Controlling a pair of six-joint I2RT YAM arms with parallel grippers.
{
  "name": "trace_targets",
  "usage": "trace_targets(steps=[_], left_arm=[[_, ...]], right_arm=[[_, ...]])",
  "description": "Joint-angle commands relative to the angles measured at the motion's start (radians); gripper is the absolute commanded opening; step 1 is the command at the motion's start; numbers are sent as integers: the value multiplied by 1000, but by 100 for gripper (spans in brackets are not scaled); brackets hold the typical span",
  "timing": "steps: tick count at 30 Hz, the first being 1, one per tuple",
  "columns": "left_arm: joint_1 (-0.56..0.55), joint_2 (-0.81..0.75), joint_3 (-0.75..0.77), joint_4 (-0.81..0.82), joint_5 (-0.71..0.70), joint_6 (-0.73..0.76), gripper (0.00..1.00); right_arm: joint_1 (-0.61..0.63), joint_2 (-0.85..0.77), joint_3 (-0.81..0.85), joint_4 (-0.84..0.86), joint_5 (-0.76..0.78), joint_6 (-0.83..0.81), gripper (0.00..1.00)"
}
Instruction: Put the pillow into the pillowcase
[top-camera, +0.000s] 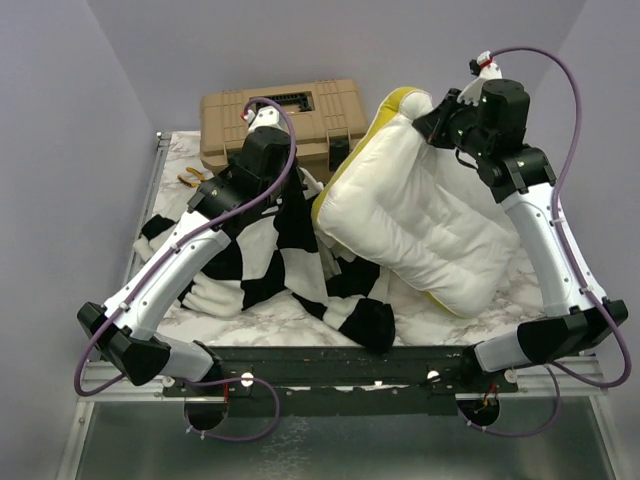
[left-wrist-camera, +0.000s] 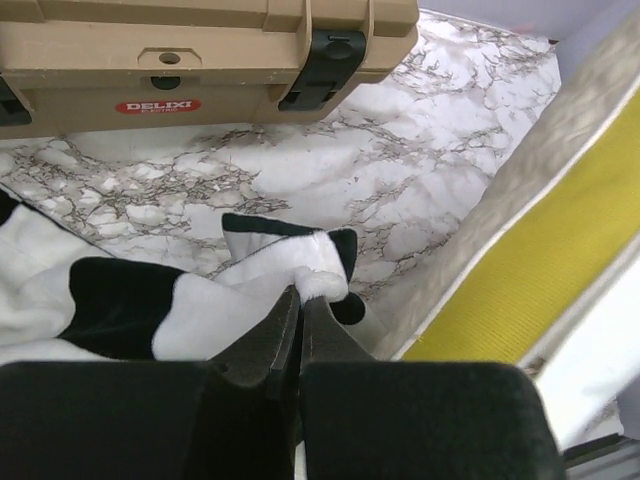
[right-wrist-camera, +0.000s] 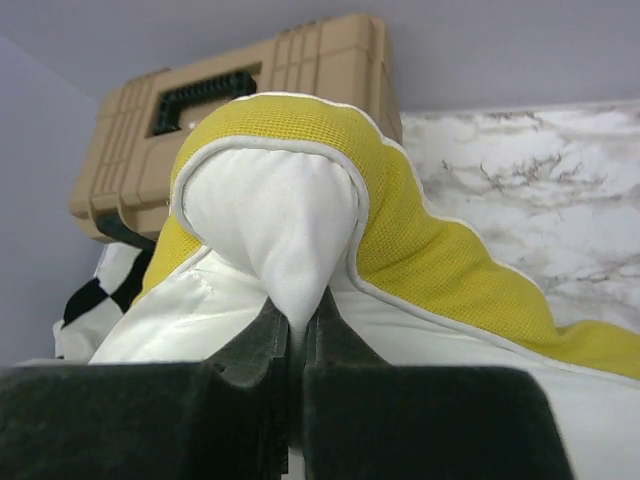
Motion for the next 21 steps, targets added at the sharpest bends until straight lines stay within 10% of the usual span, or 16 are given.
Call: trace_targets(steps=[1, 21], left_arm=[[4, -17, 27, 13, 33, -41, 0], [4, -84, -18, 16, 42, -102, 0]], right_arm=[[105, -55, 90, 84, 136, -18, 0], [263, -57, 72, 77, 681, -353, 0]])
